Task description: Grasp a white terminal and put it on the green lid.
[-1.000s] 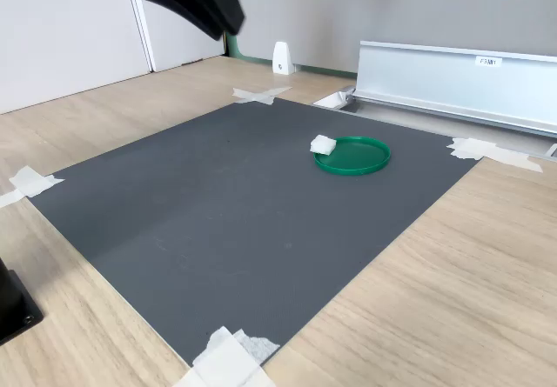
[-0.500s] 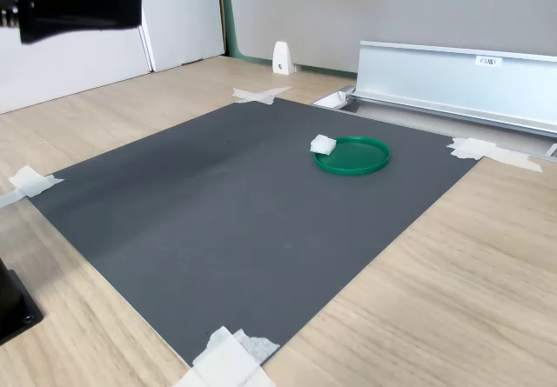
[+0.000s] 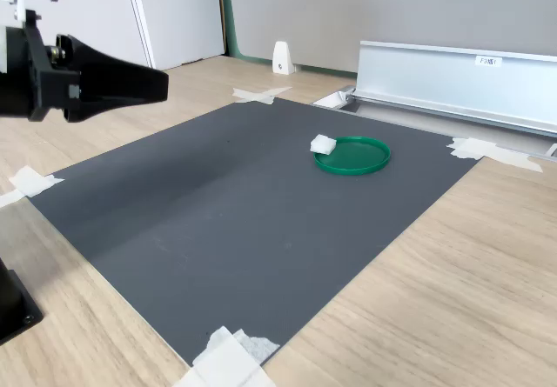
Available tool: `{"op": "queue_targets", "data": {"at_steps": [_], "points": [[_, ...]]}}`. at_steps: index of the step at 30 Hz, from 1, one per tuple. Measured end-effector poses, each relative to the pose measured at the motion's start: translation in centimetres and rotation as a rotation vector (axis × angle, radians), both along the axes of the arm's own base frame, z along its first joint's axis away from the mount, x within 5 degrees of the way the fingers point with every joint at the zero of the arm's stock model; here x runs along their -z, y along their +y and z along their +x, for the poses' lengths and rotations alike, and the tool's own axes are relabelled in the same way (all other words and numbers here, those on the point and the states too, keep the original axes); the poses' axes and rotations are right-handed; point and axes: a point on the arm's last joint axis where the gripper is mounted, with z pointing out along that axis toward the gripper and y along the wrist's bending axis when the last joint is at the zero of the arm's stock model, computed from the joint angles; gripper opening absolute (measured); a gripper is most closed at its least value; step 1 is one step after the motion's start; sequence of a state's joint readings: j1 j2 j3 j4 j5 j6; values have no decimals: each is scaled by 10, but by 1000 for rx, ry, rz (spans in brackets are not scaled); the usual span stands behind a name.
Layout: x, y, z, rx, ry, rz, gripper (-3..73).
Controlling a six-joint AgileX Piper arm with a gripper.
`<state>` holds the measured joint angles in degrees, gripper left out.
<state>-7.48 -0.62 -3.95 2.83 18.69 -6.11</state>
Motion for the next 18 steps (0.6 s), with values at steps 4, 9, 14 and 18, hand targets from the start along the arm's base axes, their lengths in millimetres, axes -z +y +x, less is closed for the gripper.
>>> {"op": "queue_targets", "data": {"at_steps": [4, 9, 14, 18], "points": [[-1, 3, 0, -63, -5, -9, -5], [-1, 4, 0, -76, -8, -12, -6], [-1, 4, 0, -76, -11, -12, -5], [-1, 4, 0, -76, -13, -13, -5]]}}
